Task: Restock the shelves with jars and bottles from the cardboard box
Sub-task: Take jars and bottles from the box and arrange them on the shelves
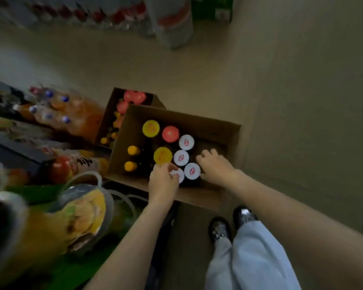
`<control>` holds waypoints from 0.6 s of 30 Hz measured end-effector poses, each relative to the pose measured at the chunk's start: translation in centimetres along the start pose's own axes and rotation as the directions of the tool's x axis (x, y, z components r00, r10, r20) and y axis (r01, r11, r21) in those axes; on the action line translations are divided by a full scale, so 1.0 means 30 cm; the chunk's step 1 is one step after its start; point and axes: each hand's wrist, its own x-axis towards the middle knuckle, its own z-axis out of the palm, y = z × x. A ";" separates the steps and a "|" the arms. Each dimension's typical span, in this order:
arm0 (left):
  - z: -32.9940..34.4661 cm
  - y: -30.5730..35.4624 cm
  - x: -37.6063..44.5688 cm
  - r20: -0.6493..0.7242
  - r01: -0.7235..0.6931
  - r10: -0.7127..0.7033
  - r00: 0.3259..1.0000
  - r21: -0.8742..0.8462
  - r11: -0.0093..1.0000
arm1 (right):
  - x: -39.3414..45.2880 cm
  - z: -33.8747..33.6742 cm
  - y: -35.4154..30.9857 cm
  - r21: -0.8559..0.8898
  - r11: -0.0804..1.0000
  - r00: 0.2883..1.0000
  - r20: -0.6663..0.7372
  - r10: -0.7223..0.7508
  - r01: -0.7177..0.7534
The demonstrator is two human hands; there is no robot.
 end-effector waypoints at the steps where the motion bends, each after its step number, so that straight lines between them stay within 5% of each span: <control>1: 0.059 -0.028 0.044 0.004 -0.005 0.005 1.000 0.001 1.000 | 0.072 0.059 0.007 -0.075 0.997 1.000 0.008 0.000 0.001; 6: 0.274 -0.165 0.187 0.043 -0.030 0.029 0.999 0.035 0.999 | 0.285 0.297 0.012 -0.271 0.959 0.997 0.007 -0.081 0.080; 11: 0.328 -0.251 0.212 -0.003 -0.106 0.106 0.994 -0.042 0.994 | 0.323 0.343 0.035 -0.196 0.976 0.993 -0.050 -0.104 0.092; 15: 0.314 -0.232 0.237 0.220 -0.093 0.134 0.966 -0.185 0.978 | 0.313 0.146 0.095 0.127 0.992 0.998 0.066 0.006 -0.014; 18: 0.289 -0.160 0.262 0.371 -0.021 0.172 0.913 -0.377 0.926 | 0.305 -0.028 0.096 0.161 0.984 0.980 0.167 -0.109 0.082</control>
